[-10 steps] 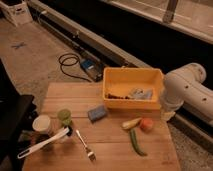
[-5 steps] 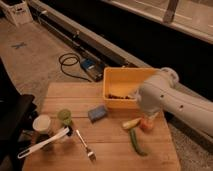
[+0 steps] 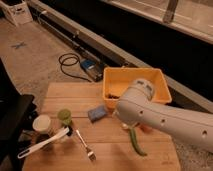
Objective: Place fork in table surface
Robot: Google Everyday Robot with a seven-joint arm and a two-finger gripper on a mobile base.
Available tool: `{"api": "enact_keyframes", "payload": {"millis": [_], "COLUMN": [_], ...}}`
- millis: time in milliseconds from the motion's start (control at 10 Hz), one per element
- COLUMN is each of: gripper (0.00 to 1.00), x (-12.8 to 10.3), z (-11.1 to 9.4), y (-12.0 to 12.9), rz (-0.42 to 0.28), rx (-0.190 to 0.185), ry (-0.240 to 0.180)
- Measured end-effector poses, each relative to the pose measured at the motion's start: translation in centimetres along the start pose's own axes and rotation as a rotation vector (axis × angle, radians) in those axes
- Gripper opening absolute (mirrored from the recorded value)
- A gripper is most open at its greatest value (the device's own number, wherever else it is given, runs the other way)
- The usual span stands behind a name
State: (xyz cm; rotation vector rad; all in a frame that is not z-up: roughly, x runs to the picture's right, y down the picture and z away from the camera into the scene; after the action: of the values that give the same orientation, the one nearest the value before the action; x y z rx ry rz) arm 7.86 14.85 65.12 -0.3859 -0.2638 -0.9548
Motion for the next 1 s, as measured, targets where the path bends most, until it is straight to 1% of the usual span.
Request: {"api": "enact_keyframes", "payload": {"millis": [200, 300, 400, 500, 600, 800, 1000], "gripper": [0.65, 0.65, 0.65, 0.65, 0.65, 0.65, 0.65], "x": [-0.1, 0.1, -0.1, -0.6, -1.5, -3.8, -7.0], "z": [0.0, 0.0, 0.5, 1.4, 2.9, 5.6, 8.9], "y": [-0.1, 0.1, -0.2, -0.8, -1.5, -4.1, -7.6], "rz": [-0.005, -0.009, -0.052, -0.105, -0.170, -0.284, -0.415], "rx": [0.001, -0.007, -0.027, -0.027, -0.039, -0.056, -0.070], "ry": [0.000, -0.001, -0.020, -0.044, -0.079, -0.135, -0.207]}}
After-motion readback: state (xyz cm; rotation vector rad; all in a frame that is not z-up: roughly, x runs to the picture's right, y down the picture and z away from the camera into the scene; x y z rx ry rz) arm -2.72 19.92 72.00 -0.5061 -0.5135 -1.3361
